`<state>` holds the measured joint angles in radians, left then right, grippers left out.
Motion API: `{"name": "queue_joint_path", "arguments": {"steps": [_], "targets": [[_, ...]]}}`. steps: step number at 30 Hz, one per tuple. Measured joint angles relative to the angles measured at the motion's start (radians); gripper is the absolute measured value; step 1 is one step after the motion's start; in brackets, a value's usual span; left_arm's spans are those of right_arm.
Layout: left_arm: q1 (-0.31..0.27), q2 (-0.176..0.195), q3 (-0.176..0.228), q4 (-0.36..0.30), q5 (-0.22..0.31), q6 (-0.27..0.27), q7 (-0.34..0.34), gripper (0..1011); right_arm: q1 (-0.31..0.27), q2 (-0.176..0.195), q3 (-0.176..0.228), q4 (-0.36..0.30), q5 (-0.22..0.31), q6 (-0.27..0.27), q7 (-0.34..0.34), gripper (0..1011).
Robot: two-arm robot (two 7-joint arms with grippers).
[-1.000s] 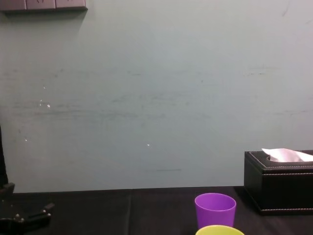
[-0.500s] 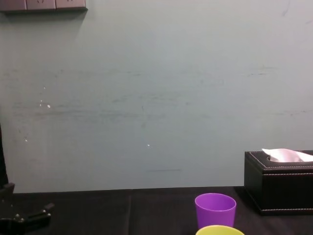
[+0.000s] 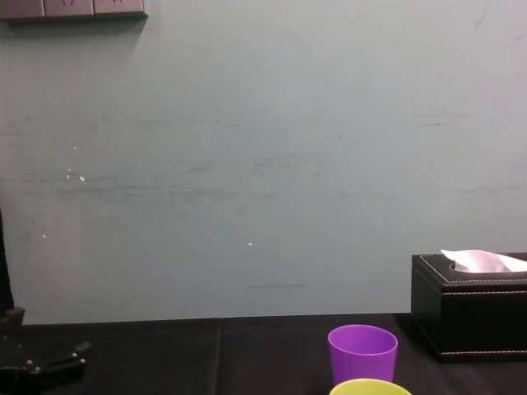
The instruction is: Stack the three plastic cups sequentially using one hand.
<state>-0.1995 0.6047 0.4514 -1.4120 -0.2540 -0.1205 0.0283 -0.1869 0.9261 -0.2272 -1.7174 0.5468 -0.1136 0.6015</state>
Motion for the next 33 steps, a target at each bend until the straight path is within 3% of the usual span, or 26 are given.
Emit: {"name": "queue_joint_path", "arguments": {"steps": [33], "targets": [[0.0, 0.0, 0.0, 0.0, 0.0, 0.0, 0.0, 1011, 0.062, -0.102, -0.054, 0.015, -0.049, 0.069, 0.041, 1002]]}}
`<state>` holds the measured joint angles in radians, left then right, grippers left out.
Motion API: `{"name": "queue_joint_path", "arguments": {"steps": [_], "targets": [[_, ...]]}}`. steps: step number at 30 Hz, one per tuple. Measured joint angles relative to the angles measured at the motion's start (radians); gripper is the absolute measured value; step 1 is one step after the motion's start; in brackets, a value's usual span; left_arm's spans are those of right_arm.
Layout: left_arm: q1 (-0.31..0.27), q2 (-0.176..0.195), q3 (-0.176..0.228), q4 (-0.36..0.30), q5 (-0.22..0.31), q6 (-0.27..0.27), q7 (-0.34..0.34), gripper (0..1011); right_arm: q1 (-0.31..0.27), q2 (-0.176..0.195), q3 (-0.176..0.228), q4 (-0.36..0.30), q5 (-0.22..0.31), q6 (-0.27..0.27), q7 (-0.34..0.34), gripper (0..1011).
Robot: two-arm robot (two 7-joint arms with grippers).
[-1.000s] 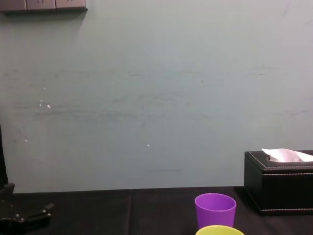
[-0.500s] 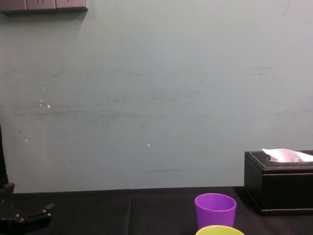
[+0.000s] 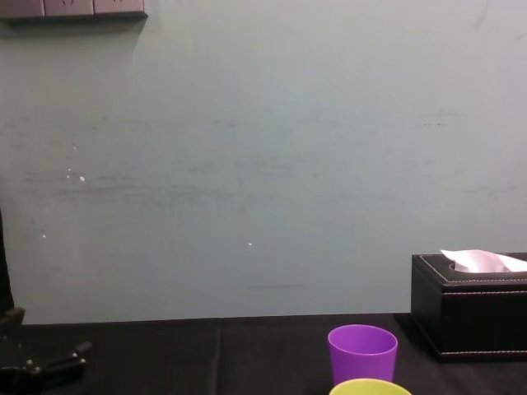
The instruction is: Stack the three plastic cups sequentially using one hand.
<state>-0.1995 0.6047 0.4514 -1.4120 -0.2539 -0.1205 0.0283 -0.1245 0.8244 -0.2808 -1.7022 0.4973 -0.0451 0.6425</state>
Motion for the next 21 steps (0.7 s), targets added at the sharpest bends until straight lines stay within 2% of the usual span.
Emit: {"name": "queue_joint_path", "arguments": {"steps": [21], "targets": [[0.0, 0.0, 0.0, 0.0, 0.0, 0.0, 0.0, 1011, 0.011, -0.026, -0.006, -0.001, -0.017, 0.024, -0.037, 1002]]}}
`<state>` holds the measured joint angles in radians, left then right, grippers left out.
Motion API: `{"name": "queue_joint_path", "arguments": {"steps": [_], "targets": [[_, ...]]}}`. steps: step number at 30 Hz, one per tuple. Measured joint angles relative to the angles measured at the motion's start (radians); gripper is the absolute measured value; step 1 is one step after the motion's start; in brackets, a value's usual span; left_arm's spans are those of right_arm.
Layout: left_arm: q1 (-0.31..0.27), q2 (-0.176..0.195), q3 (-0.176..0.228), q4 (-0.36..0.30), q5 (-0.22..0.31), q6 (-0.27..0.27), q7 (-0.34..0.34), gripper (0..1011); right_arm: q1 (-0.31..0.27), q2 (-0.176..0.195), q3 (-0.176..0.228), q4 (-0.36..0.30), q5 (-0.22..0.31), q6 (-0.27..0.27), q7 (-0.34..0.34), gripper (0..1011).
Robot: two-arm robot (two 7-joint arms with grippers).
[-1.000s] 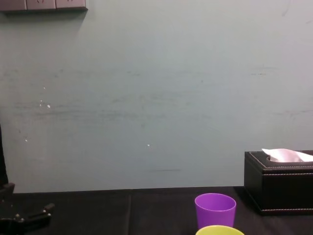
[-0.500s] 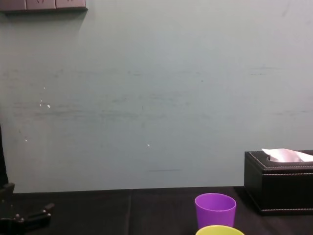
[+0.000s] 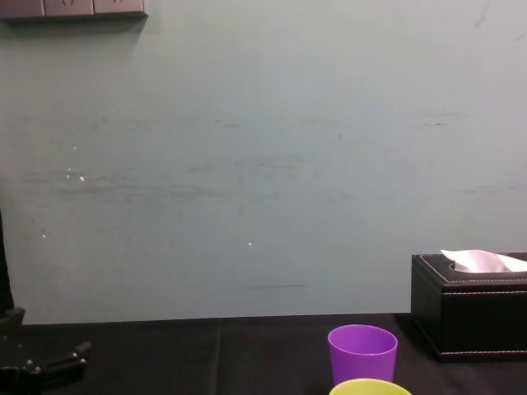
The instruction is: Stack the three plastic cups sequentially using one hand.
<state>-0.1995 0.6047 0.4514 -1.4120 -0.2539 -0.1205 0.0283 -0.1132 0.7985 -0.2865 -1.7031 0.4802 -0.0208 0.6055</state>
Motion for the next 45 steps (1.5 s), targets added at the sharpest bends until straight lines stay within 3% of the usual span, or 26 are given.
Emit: {"name": "queue_joint_path", "arguments": {"steps": [26, 45], "targets": [[0.0, 0.0, 0.0, 0.0, 0.0, 0.0, 0.0, 1011, 0.05, -0.034, -0.032, 0.017, -0.004, 0.037, -0.008, 1002], [0.0, 0.0, 0.0, 0.0, 0.0, 0.0, 0.0, 1011, 0.04, -0.045, -0.015, 0.01, -0.014, 0.047, -0.047, 1002]]}}
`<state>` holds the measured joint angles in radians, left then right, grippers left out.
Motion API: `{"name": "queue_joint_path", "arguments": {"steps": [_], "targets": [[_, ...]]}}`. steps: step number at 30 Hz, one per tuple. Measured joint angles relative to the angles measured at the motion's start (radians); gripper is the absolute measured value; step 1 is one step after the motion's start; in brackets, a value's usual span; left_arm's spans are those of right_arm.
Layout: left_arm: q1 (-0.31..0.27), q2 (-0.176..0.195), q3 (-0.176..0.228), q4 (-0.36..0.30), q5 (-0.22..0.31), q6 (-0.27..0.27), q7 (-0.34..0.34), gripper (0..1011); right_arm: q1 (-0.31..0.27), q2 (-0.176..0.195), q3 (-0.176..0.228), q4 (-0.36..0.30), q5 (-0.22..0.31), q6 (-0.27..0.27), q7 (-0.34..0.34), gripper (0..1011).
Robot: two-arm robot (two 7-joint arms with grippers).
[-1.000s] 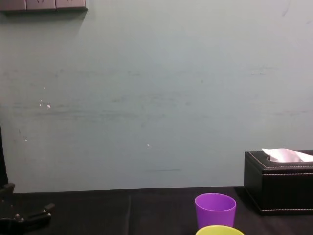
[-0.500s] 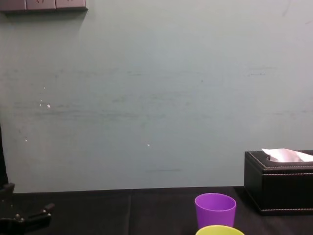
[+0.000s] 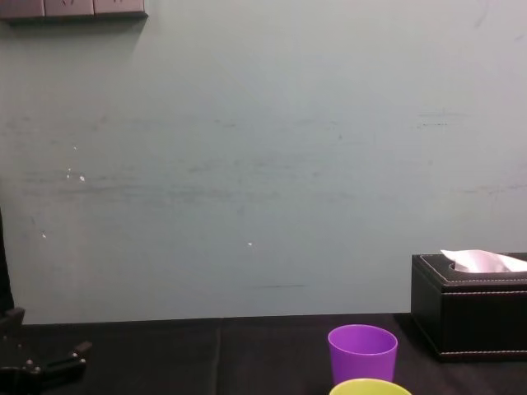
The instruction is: Stack the three plastic cups sequentially using one hand.
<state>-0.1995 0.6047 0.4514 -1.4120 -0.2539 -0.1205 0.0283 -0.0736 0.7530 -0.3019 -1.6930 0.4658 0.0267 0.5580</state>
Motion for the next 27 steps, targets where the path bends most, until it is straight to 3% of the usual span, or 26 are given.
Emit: {"name": "queue_joint_path", "arguments": {"steps": [27], "targets": [[0.0, 0.0, 0.0, 0.0, 0.0, 0.0, 0.0, 1011, 0.07, -0.035, -0.039, 0.046, -0.001, 0.04, 0.011, 1002]]}}
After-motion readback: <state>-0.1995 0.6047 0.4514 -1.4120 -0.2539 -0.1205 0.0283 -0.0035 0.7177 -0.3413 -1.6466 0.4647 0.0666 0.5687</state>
